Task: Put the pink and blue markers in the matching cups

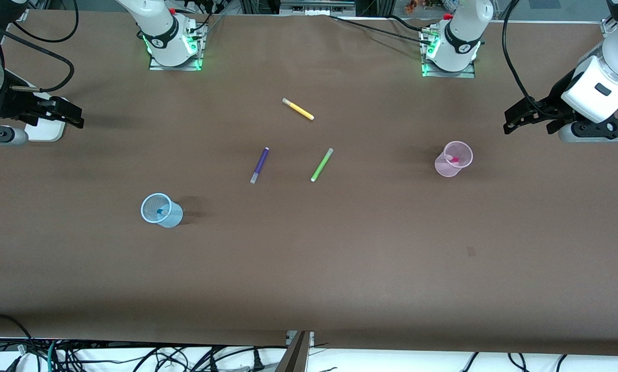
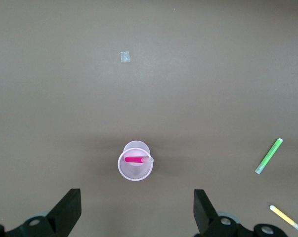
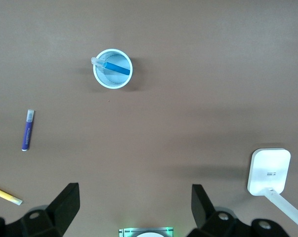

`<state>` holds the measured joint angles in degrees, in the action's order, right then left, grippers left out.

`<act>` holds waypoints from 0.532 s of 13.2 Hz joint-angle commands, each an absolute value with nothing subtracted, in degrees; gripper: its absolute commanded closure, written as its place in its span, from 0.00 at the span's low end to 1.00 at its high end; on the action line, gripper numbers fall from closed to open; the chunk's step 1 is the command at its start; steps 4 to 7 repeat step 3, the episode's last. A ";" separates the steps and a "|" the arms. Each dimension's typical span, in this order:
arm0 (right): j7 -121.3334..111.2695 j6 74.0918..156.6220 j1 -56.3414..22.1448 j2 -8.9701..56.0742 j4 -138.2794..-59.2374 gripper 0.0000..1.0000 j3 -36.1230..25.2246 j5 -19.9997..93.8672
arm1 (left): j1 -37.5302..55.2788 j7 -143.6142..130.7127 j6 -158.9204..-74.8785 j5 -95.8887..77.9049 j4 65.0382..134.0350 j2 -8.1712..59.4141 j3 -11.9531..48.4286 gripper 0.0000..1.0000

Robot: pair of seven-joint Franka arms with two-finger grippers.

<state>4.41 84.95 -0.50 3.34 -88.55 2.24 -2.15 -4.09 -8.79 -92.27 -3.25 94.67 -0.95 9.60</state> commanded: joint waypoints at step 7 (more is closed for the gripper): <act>4.92 84.46 0.09 3.60 -87.54 0.00 2.55 -1.06 | -4.48 -8.17 -92.20 -4.22 94.13 -0.79 9.76 0.00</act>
